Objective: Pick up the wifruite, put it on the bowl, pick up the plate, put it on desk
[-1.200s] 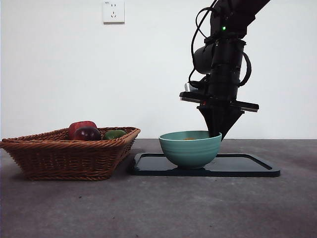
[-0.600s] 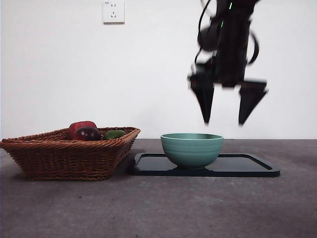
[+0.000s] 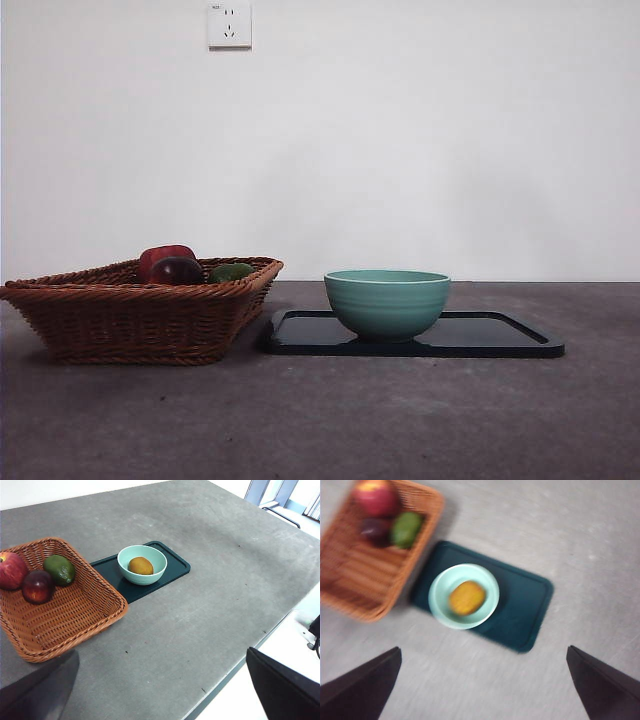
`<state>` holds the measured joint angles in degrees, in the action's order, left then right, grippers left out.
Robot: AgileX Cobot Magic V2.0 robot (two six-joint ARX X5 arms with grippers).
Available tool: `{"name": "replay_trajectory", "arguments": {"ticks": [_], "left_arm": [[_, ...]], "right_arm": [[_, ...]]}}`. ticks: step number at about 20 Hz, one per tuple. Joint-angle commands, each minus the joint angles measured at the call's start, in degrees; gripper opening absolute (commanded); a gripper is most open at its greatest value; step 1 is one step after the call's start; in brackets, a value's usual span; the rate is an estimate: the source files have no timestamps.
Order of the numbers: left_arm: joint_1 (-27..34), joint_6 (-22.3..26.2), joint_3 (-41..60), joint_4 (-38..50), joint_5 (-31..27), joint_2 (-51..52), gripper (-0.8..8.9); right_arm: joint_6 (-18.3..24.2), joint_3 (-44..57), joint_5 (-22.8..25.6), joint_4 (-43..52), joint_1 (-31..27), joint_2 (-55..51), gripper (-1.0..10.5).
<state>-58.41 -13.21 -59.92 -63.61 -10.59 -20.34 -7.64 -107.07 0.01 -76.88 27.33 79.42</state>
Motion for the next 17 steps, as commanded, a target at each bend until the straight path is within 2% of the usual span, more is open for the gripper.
{"name": "replay_trajectory", "arguments": {"ticks": [1,6,11,17], "left_arm": [[-0.6,-0.4,-0.3,0.7,-0.1,-0.1,5.32],[-0.6,-0.4,-0.3,1.4,-0.1,-0.1,5.32],[-0.6,-0.4,-0.3,2.1,-0.1,-0.1,5.32],[-0.6,-0.3,-0.3,2.3,-0.1,-0.1,5.32]], "right_arm": [[-1.7,5.1,0.1,-4.2,2.5,-6.3,6.0],[-4.0,21.7,0.5,-4.2,7.3,-24.7,6.0],[-4.9,35.4,2.1,-4.2,7.8,-41.7,6.0],[-4.9,40.2,3.1,-4.2,7.8,-52.2,6.0]]}}
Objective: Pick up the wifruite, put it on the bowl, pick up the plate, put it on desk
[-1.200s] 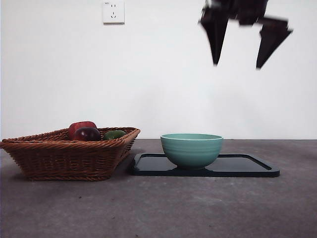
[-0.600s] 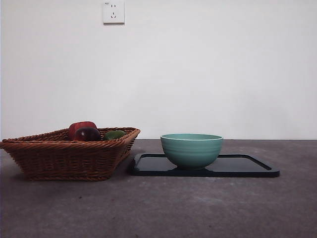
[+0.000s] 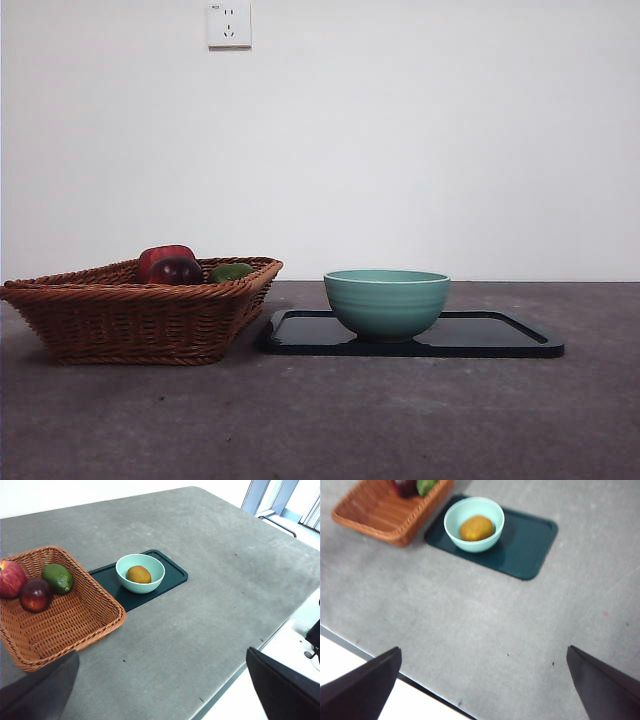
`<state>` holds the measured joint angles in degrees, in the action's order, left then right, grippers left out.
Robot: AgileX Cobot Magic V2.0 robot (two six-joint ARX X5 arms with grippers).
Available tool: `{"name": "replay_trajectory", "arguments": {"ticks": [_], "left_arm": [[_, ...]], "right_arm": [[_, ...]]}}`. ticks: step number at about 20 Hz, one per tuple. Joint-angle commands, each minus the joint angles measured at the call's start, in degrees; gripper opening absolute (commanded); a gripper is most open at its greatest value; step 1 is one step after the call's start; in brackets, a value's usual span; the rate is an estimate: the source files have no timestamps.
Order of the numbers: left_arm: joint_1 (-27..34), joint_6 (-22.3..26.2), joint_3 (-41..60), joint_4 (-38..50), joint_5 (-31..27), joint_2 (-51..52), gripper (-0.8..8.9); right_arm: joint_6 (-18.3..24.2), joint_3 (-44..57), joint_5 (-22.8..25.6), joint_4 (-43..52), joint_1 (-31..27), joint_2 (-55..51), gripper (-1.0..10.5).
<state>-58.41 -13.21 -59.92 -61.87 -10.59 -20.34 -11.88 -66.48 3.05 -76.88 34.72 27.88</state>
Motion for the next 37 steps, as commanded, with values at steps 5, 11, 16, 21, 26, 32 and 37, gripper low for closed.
{"name": "replay_trajectory", "arguments": {"ticks": [5,11,16,21,26,32,37], "left_arm": [[-0.6,-0.4,-0.3,0.7,-0.1,-0.1,5.31],[-0.6,-0.4,-0.3,4.8,-0.2,-0.1,5.3],[-0.6,-3.0,-0.3,8.0,-0.2,-2.2,5.31],[-0.5,-5.5,-0.3,11.0,-0.2,-12.0,5.31],[-0.4,-7.3,-0.6,18.9,-0.1,-26.0,5.31],[0.8,-10.4,-7.0,19.2,0.0,-45.0,5.31],[2.3,-10.0,-18.0,14.5,0.2,-59.2,5.31]], "right_arm": [[-1.2,-0.4,0.0,-4.2,0.4,-1.9,6.0],[-1.2,-0.4,0.0,-4.2,0.4,-1.9,6.0],[-1.2,-0.4,0.0,-4.2,0.4,-1.9,6.0],[-1.2,-0.4,0.0,-4.2,0.4,-1.9,6.0],[-1.2,-0.4,0.0,-4.2,0.4,-1.9,6.0],[-1.2,-0.4,0.0,-4.2,0.4,-1.9,6.0],[-1.2,-0.4,0.0,-4.2,0.4,-1.9,6.0]]}}
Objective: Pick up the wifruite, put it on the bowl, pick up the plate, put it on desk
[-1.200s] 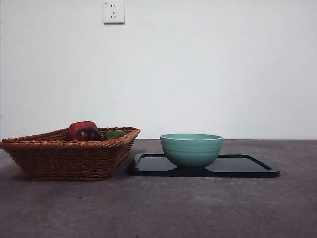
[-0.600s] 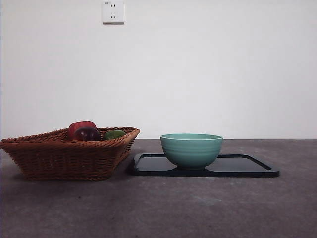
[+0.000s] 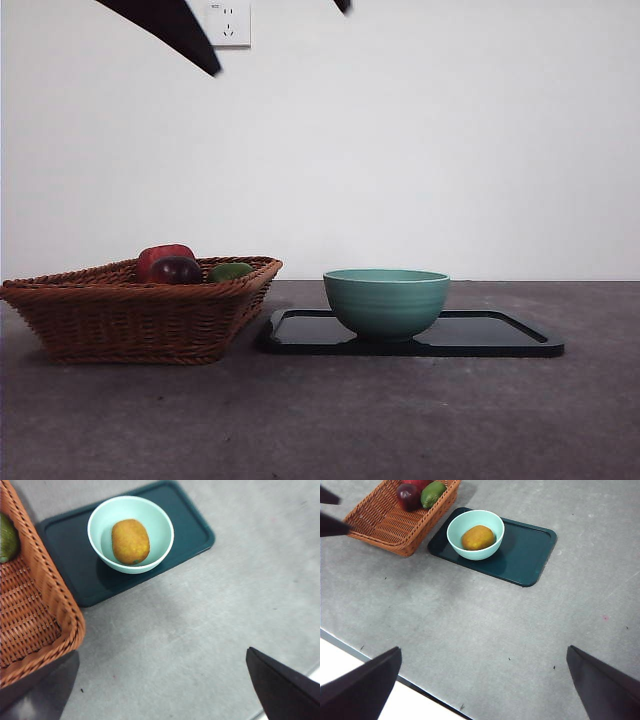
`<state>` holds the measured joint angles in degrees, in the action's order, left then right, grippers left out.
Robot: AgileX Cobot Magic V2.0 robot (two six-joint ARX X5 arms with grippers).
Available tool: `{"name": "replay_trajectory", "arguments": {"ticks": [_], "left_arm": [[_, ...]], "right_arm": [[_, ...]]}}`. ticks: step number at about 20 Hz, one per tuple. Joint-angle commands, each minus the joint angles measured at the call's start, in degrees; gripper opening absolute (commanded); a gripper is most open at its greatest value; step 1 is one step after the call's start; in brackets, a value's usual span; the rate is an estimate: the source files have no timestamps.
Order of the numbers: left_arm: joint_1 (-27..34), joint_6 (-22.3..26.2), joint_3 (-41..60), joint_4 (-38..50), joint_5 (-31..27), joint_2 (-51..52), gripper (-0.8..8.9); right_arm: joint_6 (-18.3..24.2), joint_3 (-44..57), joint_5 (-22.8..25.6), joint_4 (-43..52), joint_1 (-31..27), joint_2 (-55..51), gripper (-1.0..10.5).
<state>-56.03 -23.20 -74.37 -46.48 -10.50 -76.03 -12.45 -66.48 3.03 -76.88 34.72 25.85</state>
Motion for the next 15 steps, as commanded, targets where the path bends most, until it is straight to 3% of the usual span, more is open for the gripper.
{"name": "replay_trajectory", "arguments": {"ticks": [1,8,15], "left_arm": [[0.4,0.0,-6.1,-2.4,0.1,-6.4,5.31],[5.4,2.6,-21.4,-9.4,7.6,-22.6,5.31],[9.7,7.5,-41.2,-17.3,7.6,-39.1,5.31]], "right_arm": [[-0.6,-0.4,0.0,-4.2,0.4,0.2,6.0],[-0.6,-0.4,0.0,-4.2,0.4,0.2,6.0],[-0.6,-0.4,0.0,-4.2,0.4,0.2,6.0]]}}
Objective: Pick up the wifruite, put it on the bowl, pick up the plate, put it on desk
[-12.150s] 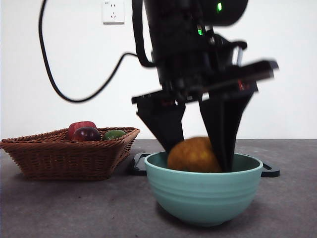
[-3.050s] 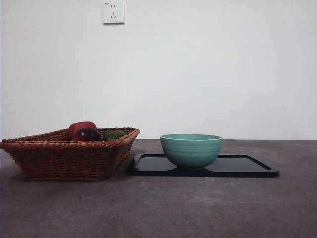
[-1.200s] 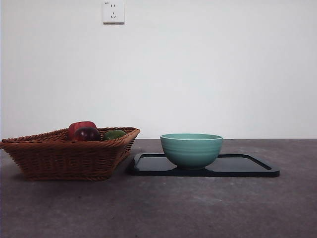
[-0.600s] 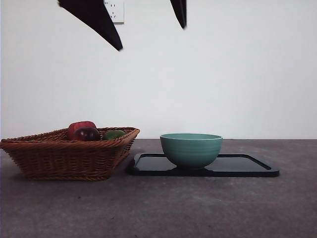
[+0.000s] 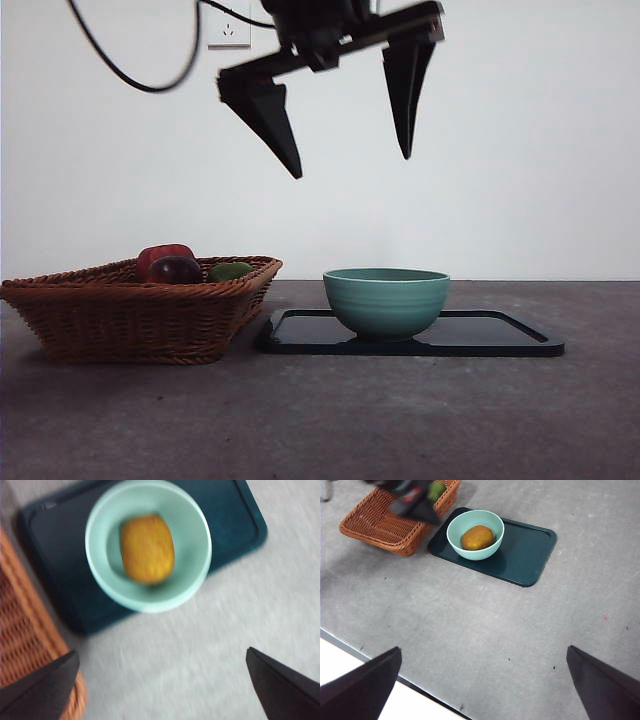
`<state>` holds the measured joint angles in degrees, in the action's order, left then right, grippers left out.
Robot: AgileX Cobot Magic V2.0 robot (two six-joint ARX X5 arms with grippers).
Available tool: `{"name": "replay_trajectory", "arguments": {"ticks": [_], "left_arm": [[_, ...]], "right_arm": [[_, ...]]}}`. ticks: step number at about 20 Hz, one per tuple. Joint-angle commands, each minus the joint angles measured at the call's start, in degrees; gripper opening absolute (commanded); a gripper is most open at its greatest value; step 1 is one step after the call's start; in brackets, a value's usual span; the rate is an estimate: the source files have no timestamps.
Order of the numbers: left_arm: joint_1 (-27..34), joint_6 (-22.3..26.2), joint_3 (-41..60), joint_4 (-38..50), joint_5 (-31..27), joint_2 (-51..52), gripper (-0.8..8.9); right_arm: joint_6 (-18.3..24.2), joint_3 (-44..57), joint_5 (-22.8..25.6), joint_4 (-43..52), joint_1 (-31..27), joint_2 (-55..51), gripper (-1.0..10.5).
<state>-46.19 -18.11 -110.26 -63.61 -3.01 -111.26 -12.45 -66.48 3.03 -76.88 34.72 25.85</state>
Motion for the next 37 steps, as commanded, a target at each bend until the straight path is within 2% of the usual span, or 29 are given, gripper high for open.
{"name": "replay_trajectory", "arguments": {"ticks": [1,5,8,15,37], "left_arm": [[0.2,3.0,-8.1,-0.4,0.1,-6.0,5.31],[1.0,5.7,-18.3,-2.7,0.1,-14.7,5.31],[1.6,6.6,-21.5,-1.6,0.1,-19.1,5.31],[2.2,9.1,-21.5,1.7,0.1,-23.4,5.31],[2.7,7.1,-21.5,3.3,0.1,-27.0,4.9]], "right_arm": [[-0.6,-0.4,0.0,-4.2,0.4,0.2,6.0],[-0.6,-0.4,0.0,-4.2,0.4,0.2,6.0],[-0.6,-0.4,0.0,-4.2,0.4,0.2,6.0],[-0.6,-0.4,0.0,-4.2,0.4,0.2,6.0],[-0.6,-0.4,0.0,-4.2,0.4,0.2,6.0]]}}
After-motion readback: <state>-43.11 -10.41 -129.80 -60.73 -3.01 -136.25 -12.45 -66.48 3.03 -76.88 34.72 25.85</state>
